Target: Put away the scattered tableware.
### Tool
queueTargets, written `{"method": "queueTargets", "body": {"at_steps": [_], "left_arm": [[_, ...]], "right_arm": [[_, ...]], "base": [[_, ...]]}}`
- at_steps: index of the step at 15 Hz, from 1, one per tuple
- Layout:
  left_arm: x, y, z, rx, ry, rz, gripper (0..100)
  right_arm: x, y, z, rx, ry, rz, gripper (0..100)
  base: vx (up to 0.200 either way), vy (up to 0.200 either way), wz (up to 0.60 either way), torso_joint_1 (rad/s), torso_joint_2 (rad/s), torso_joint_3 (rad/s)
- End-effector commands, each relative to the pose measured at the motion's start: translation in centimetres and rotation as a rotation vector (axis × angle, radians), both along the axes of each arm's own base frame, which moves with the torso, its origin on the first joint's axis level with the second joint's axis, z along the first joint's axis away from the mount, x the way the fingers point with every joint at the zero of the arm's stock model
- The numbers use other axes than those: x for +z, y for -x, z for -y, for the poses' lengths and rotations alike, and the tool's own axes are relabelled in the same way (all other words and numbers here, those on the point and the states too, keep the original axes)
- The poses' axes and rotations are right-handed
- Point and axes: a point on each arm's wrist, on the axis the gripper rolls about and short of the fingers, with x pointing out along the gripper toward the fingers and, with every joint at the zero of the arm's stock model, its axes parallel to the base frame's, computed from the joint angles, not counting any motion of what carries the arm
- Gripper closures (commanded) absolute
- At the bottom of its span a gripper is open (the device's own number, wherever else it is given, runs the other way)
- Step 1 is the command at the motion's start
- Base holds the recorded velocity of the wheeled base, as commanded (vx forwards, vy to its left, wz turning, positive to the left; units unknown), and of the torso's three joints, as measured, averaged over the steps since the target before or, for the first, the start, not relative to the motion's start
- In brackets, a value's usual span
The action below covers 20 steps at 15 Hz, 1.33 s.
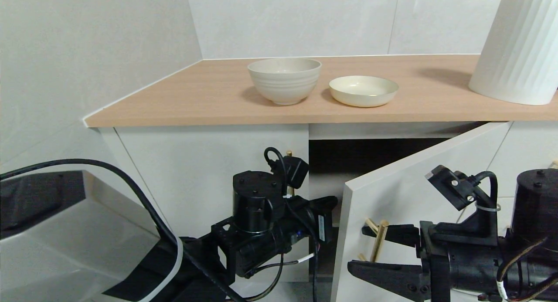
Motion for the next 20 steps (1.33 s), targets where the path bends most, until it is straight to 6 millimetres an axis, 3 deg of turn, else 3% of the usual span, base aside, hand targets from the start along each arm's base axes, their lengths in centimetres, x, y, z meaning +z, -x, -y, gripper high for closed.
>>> {"method": "queueTargets", "body": {"at_steps": [1,8,13,17,20], "left_arm": [[0.0,0.0,0.0,0.000,0.002,0.001,100],[0.2,0.0,0.0,0.002,0.005,0.004,100],[0.3,0.1,-0.1,0.001,0.005,0.006,100],[0.5,0.5,-0.5,-0.003,-0.004,0.007,100],[0.0,0.7,-0.1,-0.017,-0.015,-0.003,100]], "right_arm": [[0.1,-0.3,0.7,-0.042,0.001,0.008,0],[-0.8,-1.3,1.7,-0.113,0.094,0.054,0],[2.4,2.1,4.1,-0.105,0.152,-0.017,0],[2.6,5.5,6.5,-0.094,0.188,-0.065,0],[2.1,6.8,7.4,-0.098,0.186,-0.061,0]], "base": [[0.000,0.000,0.00,0.000,0.00,0.000],[0.000,0.000,0.00,0.000,0.00,0.000],[0.000,0.000,0.00,0.000,0.00,0.000],[0.000,0.000,0.00,0.000,0.00,0.000],[0.000,0.000,0.00,0.000,0.00,0.000]]}}
